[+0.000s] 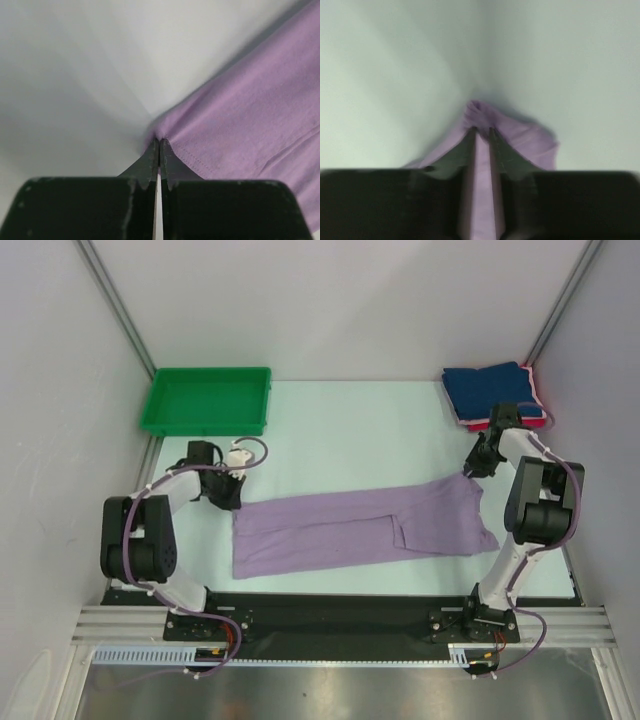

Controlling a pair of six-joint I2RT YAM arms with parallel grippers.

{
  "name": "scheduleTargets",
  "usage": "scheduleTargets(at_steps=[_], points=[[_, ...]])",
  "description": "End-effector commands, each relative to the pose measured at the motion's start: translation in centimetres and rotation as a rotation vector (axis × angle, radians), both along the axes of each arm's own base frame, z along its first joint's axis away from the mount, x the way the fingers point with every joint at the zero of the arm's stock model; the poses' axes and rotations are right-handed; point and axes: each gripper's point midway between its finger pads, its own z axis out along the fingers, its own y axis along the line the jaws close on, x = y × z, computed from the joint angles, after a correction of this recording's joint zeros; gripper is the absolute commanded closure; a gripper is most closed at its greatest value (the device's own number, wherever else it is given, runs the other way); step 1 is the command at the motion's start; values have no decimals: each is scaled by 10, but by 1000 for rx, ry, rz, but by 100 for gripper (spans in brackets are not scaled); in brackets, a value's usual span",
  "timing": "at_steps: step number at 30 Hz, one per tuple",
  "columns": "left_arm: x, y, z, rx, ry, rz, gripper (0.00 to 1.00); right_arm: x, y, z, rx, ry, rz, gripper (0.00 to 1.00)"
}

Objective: Fold and stack the t-shirts
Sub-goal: Fold the tshirt

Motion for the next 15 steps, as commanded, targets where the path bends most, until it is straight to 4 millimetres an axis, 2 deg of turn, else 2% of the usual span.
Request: scheduleTargets(at_steps=[1, 3, 4, 6, 7, 9, 10, 11, 12, 13, 14, 15], points=[[-14, 27, 8, 21, 11, 60, 100, 34, 13, 15, 18, -84, 51, 73], [-24, 28, 15, 17, 1, 49, 100, 38, 18, 21, 8, -78, 63, 62], [-31, 26, 15, 8, 6, 33, 100, 33, 18, 26, -7, -52, 56, 56], [-41, 19, 21, -17, -5, -8, 96, 31, 7, 41, -47, -56, 1, 53], [-47, 19, 19, -15, 4, -9, 92, 25, 4, 56, -54, -72, -23, 50], [-51, 24, 20, 13, 2, 1, 82, 6, -8, 62, -57, -66, -100, 50], [-51, 33, 21, 47, -7, 27, 78, -4, -11, 81, -59, -108, -125, 50], [-51, 37, 22, 54, -7, 48, 71, -16, -16, 81, -51, -100, -154, 50], [-50, 45, 23, 62, -11, 77, 67, -37, -14, 67, -37, -58, -177, 50], [-46, 50, 28, 67, -27, 93, 63, -51, -13, 64, -36, -46, -195, 50], [-44, 52, 31, 66, -38, 102, 57, -63, -16, 71, -35, -71, -224, 50], [-41, 53, 34, 68, -50, 104, 54, -86, -13, 53, -23, -22, -255, 50]])
